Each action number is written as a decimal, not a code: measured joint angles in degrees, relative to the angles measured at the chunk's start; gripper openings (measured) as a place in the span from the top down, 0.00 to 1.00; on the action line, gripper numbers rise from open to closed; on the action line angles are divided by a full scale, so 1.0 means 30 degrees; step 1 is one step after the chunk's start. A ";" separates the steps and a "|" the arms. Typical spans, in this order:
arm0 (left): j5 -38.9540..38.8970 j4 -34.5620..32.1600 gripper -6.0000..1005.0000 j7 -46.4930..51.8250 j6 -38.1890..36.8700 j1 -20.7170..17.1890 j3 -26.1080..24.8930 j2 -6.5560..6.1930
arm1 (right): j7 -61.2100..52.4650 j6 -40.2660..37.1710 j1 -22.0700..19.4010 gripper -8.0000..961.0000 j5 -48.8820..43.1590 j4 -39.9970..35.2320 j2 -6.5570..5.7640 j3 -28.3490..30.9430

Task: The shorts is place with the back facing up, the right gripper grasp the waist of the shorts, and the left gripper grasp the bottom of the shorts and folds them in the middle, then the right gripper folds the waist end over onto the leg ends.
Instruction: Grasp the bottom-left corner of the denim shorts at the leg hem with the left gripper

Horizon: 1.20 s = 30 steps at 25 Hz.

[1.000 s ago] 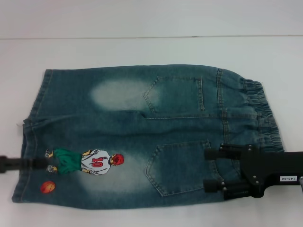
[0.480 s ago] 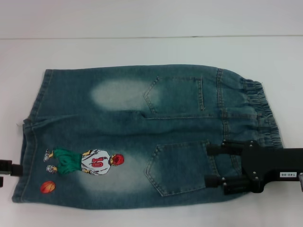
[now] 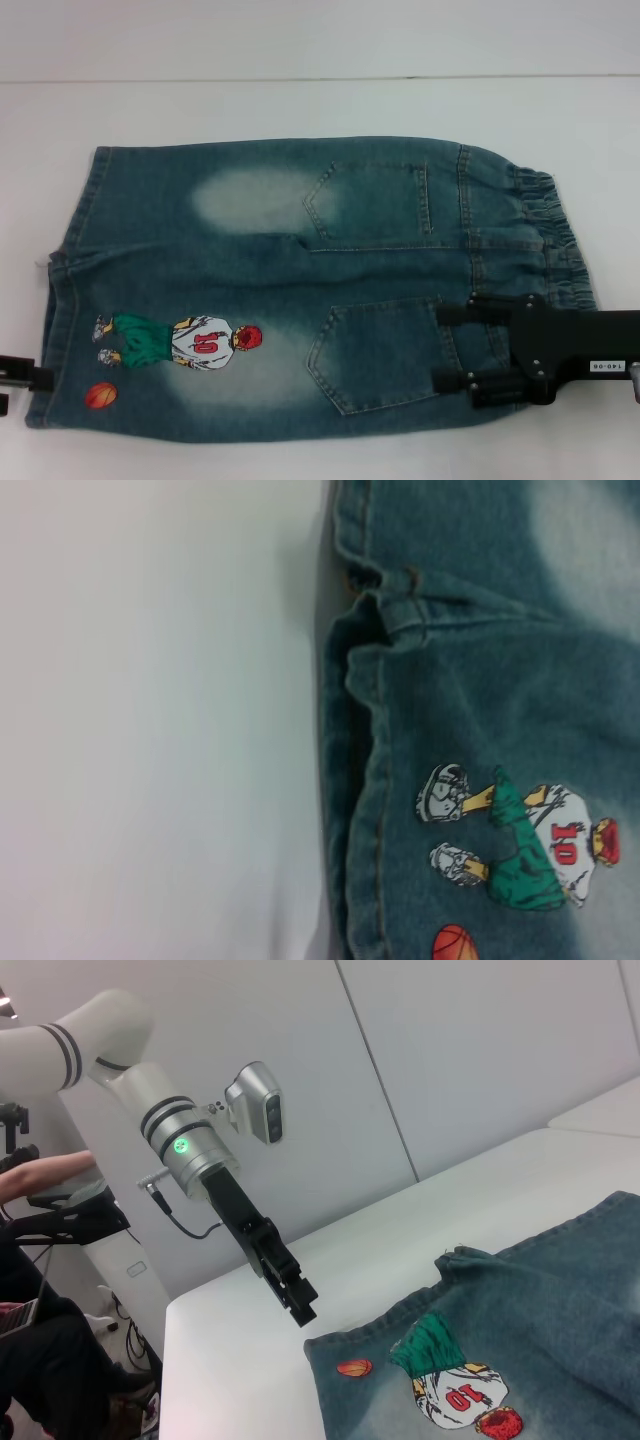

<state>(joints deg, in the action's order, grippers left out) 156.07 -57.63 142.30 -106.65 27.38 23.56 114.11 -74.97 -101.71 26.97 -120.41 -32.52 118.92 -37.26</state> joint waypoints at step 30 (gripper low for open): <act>0.0529 0.1310 0.18 0.0217 0.1124 0.0600 0.1186 0.0147 | -0.0002 0.0369 -0.0017 0.03 0.0002 0.0016 0.0029 -0.0033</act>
<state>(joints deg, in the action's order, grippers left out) 157.66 -53.70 142.95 -103.28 29.18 27.12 114.55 -74.97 -100.60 26.92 -120.41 -32.47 119.00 -37.36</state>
